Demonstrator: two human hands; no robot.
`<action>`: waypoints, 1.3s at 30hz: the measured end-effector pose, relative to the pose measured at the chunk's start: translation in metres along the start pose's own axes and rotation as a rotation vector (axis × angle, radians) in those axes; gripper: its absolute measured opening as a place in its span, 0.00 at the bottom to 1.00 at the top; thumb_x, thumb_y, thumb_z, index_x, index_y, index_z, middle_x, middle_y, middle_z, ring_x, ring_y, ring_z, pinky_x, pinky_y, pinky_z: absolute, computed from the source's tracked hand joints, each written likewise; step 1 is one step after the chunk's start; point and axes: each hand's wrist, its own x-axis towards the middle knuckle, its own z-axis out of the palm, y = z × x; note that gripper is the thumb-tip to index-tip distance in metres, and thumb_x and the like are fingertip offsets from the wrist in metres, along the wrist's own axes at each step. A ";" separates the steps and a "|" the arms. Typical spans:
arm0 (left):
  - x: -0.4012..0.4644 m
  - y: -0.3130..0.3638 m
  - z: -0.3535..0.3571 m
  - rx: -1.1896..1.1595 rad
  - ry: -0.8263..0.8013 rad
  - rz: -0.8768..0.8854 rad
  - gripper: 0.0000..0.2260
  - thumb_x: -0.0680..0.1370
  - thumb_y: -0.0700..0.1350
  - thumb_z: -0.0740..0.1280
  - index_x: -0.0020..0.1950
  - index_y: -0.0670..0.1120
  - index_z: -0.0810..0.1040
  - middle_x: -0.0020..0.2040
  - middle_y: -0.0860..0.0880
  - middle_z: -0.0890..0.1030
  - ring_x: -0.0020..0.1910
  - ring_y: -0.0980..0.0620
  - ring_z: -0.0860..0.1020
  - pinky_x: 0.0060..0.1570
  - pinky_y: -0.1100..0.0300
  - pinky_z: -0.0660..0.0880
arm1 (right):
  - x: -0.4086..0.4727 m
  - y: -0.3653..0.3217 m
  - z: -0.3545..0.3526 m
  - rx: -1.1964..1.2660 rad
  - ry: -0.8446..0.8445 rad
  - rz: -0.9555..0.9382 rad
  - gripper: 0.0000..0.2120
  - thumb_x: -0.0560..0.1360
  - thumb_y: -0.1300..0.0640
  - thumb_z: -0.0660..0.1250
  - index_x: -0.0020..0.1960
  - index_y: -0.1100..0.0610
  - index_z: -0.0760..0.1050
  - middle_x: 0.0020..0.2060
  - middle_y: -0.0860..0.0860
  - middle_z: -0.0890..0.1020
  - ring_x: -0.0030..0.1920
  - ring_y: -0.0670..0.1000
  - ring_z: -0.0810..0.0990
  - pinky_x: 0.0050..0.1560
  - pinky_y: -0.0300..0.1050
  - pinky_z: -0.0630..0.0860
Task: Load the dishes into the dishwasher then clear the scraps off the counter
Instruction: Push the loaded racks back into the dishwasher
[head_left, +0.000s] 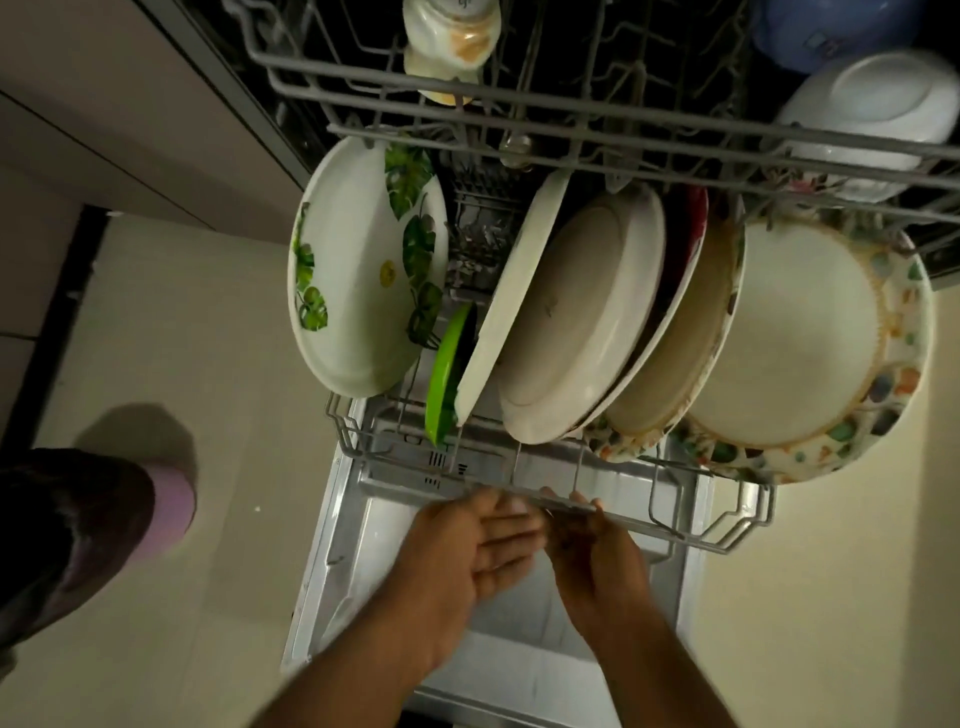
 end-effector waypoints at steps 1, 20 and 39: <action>0.016 -0.011 -0.007 -0.054 0.069 -0.068 0.18 0.85 0.53 0.62 0.63 0.40 0.79 0.55 0.42 0.87 0.55 0.44 0.85 0.54 0.50 0.81 | 0.002 0.000 -0.001 0.011 0.000 0.002 0.11 0.88 0.59 0.57 0.66 0.62 0.73 0.65 0.69 0.79 0.61 0.63 0.84 0.48 0.55 0.87; 0.092 -0.001 -0.006 -0.432 0.223 0.036 0.09 0.87 0.39 0.58 0.53 0.44 0.77 0.51 0.36 0.83 0.50 0.41 0.83 0.63 0.42 0.79 | -0.004 -0.007 0.007 -0.120 -0.052 -0.068 0.12 0.87 0.65 0.55 0.58 0.69 0.76 0.60 0.70 0.82 0.60 0.65 0.84 0.55 0.56 0.85; -0.062 0.174 0.124 -0.421 -0.365 0.435 0.25 0.83 0.57 0.64 0.72 0.40 0.75 0.67 0.39 0.82 0.68 0.42 0.79 0.72 0.41 0.72 | 0.041 0.001 0.014 0.261 0.208 0.149 0.12 0.89 0.57 0.54 0.52 0.61 0.72 0.50 0.61 0.81 0.47 0.60 0.83 0.38 0.59 0.85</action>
